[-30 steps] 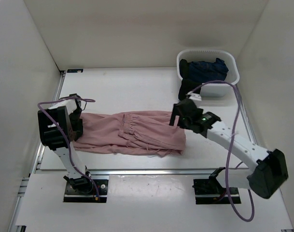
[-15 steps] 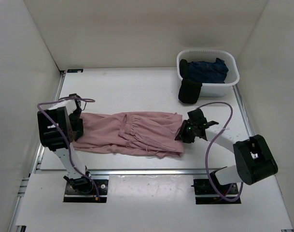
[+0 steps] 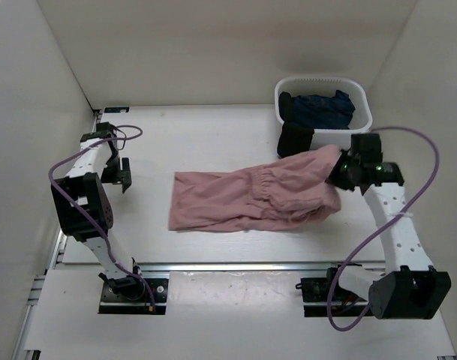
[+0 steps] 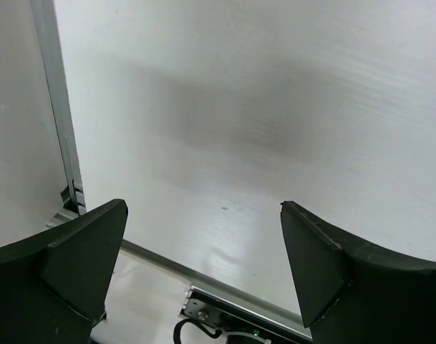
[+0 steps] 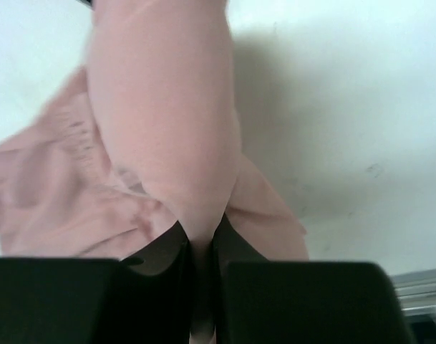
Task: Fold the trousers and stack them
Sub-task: Fold the trousers
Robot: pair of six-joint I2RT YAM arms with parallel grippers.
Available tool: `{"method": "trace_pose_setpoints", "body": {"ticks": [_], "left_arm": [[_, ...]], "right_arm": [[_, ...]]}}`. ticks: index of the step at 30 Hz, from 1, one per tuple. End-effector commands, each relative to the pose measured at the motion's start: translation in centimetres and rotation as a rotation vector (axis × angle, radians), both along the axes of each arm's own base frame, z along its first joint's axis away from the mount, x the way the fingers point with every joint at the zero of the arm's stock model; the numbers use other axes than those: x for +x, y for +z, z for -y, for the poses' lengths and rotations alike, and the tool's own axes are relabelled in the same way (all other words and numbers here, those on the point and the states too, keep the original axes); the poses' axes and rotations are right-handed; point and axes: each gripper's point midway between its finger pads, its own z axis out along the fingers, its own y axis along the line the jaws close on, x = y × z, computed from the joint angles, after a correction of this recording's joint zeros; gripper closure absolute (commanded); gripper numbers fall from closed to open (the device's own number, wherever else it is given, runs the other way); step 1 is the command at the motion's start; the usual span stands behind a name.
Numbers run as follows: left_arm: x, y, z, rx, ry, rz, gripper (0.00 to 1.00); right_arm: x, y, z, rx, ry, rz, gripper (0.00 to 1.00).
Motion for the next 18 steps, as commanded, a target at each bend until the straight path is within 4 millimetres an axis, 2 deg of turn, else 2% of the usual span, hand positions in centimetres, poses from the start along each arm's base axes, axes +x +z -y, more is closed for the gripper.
{"method": "trace_pose_setpoints", "body": {"ticks": [1, 3, 4, 6, 7, 8, 9, 10, 11, 13, 16, 18], "left_arm": [[0.5, 2.3, 1.1, -0.051, -0.006, 0.070, 0.00], [0.4, 2.4, 0.9, -0.041, -0.004, 0.068, 0.00], [0.0, 1.7, 0.9, -0.036, -0.002, 0.042, 0.00], [-0.3, 1.4, 0.9, -0.038, -0.002, 0.030, 0.00], [-0.6, 1.2, 1.0, -0.040, -0.001, 0.021, 0.00], [-0.6, 1.2, 1.0, -0.040, -0.001, 0.021, 0.00], [-0.6, 1.2, 0.8, -0.031, 0.000, 0.020, 0.00], [-0.9, 1.0, 0.9, -0.033, 0.000, 0.009, 0.00], [-0.9, 1.0, 0.9, -0.033, 0.000, 0.009, 0.00], [-1.0, 0.8, 0.7, -0.023, 0.002, 0.006, 0.00], [-1.3, 0.8, 0.7, -0.023, 0.002, 0.006, 0.00], [-1.4, 0.5, 0.8, -0.023, 0.002, 0.004, 0.00]], "right_arm": [[-2.3, 4.9, 2.8, -0.239, 0.092, -0.040, 1.00], [-1.6, 5.7, 1.5, -0.258, 0.155, -0.073, 1.00], [-1.5, 7.5, -0.8, -0.260, 0.240, -0.052, 1.00], [-0.2, 7.3, -4.4, -0.251, 0.345, -0.090, 1.00], [0.0, 8.8, -8.1, -0.236, 0.446, -0.044, 1.00], [0.4, 7.2, -10.2, -0.255, 0.507, -0.110, 1.00], [0.5, 6.9, -12.0, -0.260, 0.551, -0.128, 1.00], [0.3, 7.6, -14.9, -0.273, 0.625, -0.100, 1.00], [0.5, 5.3, -16.3, -0.319, 0.664, -0.183, 1.00], [0.3, 3.0, -19.4, -0.373, 0.739, -0.249, 1.00], [0.9, 0.6, -22.5, -0.382, 0.784, -0.299, 1.00], [1.6, -0.1, -24.6, -0.347, 0.797, -0.286, 1.00]]}}
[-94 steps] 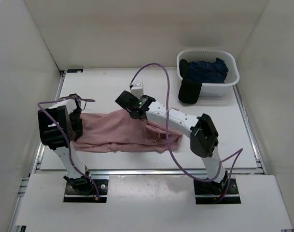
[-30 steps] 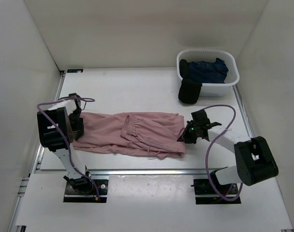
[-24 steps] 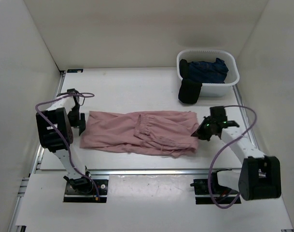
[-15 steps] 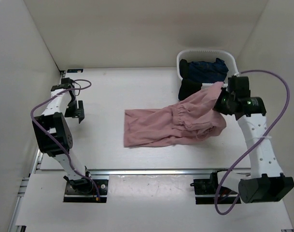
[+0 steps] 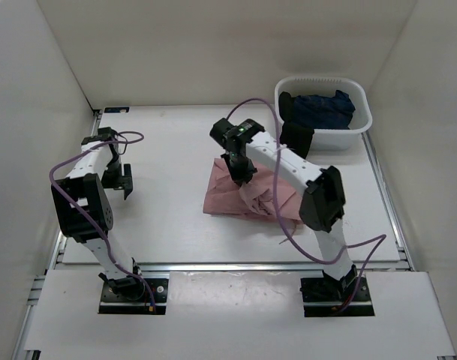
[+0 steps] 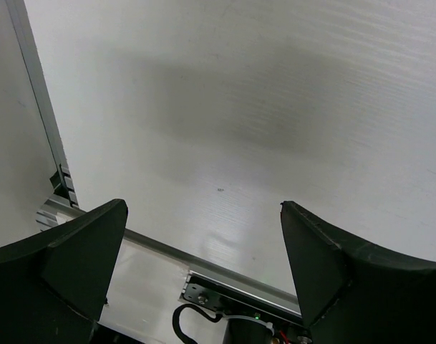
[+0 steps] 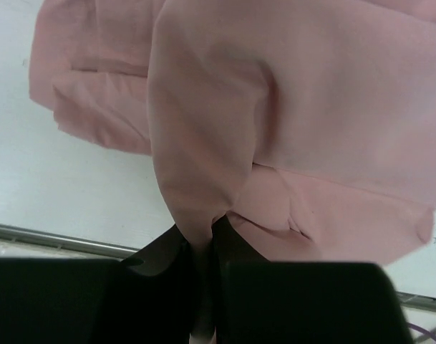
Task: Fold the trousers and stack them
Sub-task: Fold the trousers
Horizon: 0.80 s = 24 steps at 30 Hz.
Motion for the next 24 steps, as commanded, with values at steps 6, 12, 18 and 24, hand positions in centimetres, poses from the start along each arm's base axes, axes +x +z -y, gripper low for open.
{"method": "trace_pose_setpoints", "body": {"ticks": [6, 12, 18, 24], "left_arm": [[0.1, 0.5, 0.0, 0.009, 0.004, 0.029, 0.00], [-0.3, 0.0, 0.1, 0.007, 0.004, 0.018, 0.00], [-0.3, -0.6, 0.1, 0.004, 0.004, 0.000, 0.00], [2.0, 2.3, 1.5, 0.026, -0.054, 0.085, 0.00]], "right_arm": [[2.2, 1.2, -6.7, 0.221, -0.046, 0.015, 1.00], [2.3, 0.7, -8.3, 0.292, -0.069, -0.006, 0.85], [1.1, 2.3, -11.4, 0.395, 0.125, -0.035, 0.20], [1.7, 8.1, -6.0, 0.452, 0.040, 0.221, 0.21]]}}
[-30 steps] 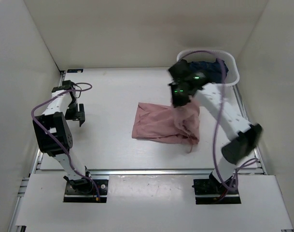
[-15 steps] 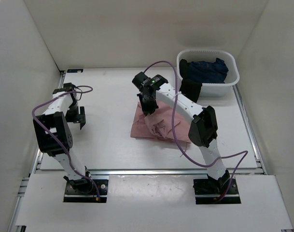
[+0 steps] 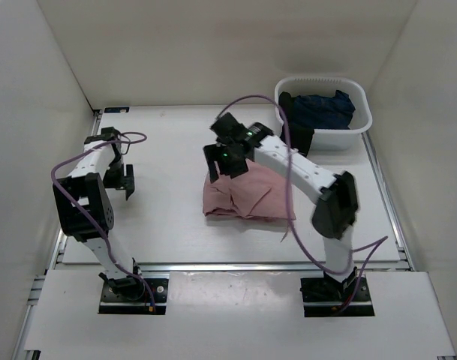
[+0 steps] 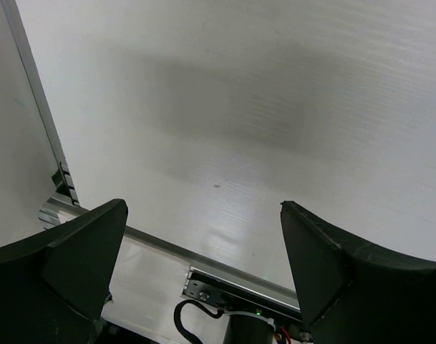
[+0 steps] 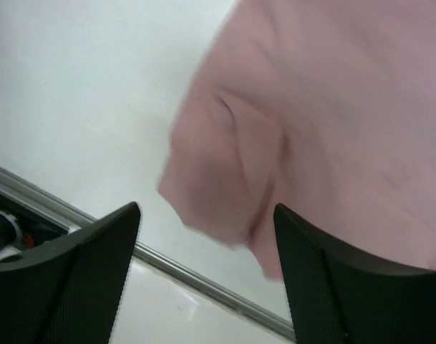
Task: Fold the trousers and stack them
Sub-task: Fold the trousers
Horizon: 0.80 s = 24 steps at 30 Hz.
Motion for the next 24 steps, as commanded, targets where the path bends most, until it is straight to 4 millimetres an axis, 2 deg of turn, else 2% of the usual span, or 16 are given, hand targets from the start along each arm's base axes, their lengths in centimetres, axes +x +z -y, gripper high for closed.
{"method": "trace_pose_setpoints", "body": {"ticks": [1, 2, 3, 4, 5, 6, 7, 8, 9, 10, 12, 13, 17, 18, 21, 24], "left_arm": [[3.6, 4.1, 1.9, 0.019, -0.068, 0.147, 0.00], [4.0, 4.9, 2.8, 0.017, -0.097, 0.149, 0.00], [4.7, 5.9, 4.2, 0.004, -0.134, 0.170, 0.00], [6.9, 8.1, 7.5, -0.036, -0.221, 0.236, 0.00], [7.6, 9.1, 9.7, -0.069, -0.272, 0.256, 0.00], [7.7, 9.9, 12.0, -0.110, -0.324, 0.250, 0.00], [8.0, 10.1, 16.7, -0.206, -0.427, 0.249, 0.00], [9.4, 12.2, 19.4, -0.254, -0.482, 0.319, 0.00], [9.6, 12.7, 21.7, -0.301, -0.530, 0.334, 0.00], [9.2, 12.9, 25.7, -0.382, -0.615, 0.336, 0.00], [9.0, 13.8, 29.5, -0.452, -0.698, 0.373, 0.00], [8.5, 13.7, 33.0, -0.507, -0.776, 0.385, 0.00], [4.9, 9.7, 38.3, -0.551, -0.907, 0.304, 0.00], [4.1, 6.9, 38.4, -0.524, -0.915, 0.254, 0.00], [2.2, 2.0, 37.7, -0.422, -0.936, 0.182, 0.03], [1.2, -0.8, 35.8, -0.285, -0.949, 0.173, 0.03]], "right_arm": [[1.2, 3.5, 5.7, 0.072, -0.140, 0.136, 0.28], [1.0, 4.1, 7.7, 0.091, -0.196, 0.138, 0.46], [0.8, 3.0, 9.2, 0.099, -0.259, 0.091, 0.57], [0.8, -0.1, 12.2, 0.071, -0.337, 0.018, 0.67], [0.1, 0.0, 13.0, 0.116, -0.355, -0.008, 0.82], [-0.1, -0.8, 13.8, 0.134, -0.393, -0.029, 0.86], [-1.1, -3.4, 15.6, 0.112, -0.432, -0.084, 0.90], [-0.8, -3.3, 15.6, 0.158, -0.433, -0.059, 0.93], [-1.0, -4.2, 16.0, 0.162, -0.447, -0.084, 0.98], [-1.1, -4.8, 16.5, 0.174, -0.469, -0.112, 1.00], [-1.7, -7.0, 17.6, 0.154, -0.494, -0.137, 1.00], [-1.6, -7.6, 18.3, 0.153, -0.525, -0.146, 1.00], [-2.1, -9.9, 20.0, 0.159, -0.588, -0.191, 1.00], [-2.0, -10.4, 20.4, 0.157, -0.601, -0.195, 1.00], [-1.6, -10.3, 20.5, 0.164, -0.609, -0.186, 1.00], [-1.5, -10.6, 20.5, 0.161, -0.601, -0.182, 1.00]]}}
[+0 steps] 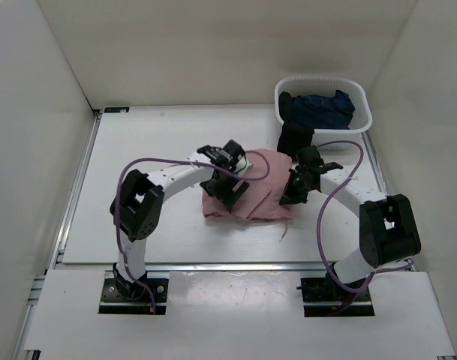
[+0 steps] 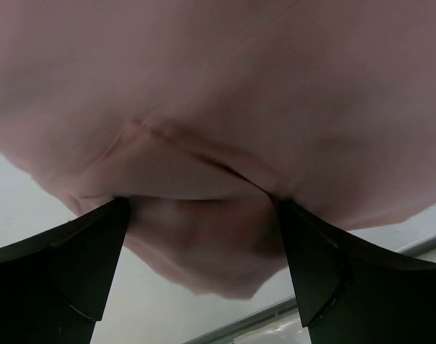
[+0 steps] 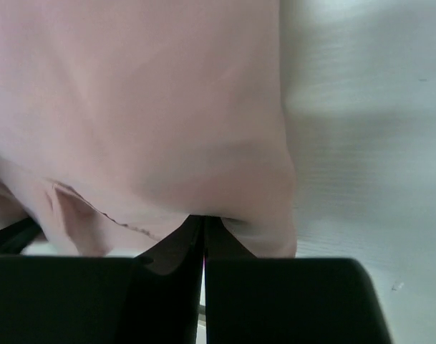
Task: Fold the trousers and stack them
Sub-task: Fold the trousers
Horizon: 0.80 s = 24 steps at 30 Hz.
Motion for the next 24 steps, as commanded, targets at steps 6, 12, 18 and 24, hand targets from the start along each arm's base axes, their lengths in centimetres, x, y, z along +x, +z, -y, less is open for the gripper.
{"method": "trace_pose_setpoints", "body": {"ticks": [6, 12, 18, 24], "left_arm": [[0.9, -1.8, -2.1, 0.166, 0.017, 0.220, 0.03], [2.5, 2.4, -1.2, 0.123, 0.042, 0.330, 0.00], [4.1, 14.3, -1.4, -0.077, 0.118, 0.519, 0.00], [10.3, 18.8, -17.0, 0.007, 0.538, 0.645, 0.00]], "right_arm": [[0.5, -0.7, -0.4, 0.016, 0.026, 0.011, 1.00], [1.0, 2.7, 1.5, -0.034, 0.040, 0.072, 0.86], [1.6, 8.7, 5.1, -0.067, 0.023, 0.121, 0.02], [2.0, 12.3, 9.5, -0.114, -0.092, 0.170, 0.01]]}}
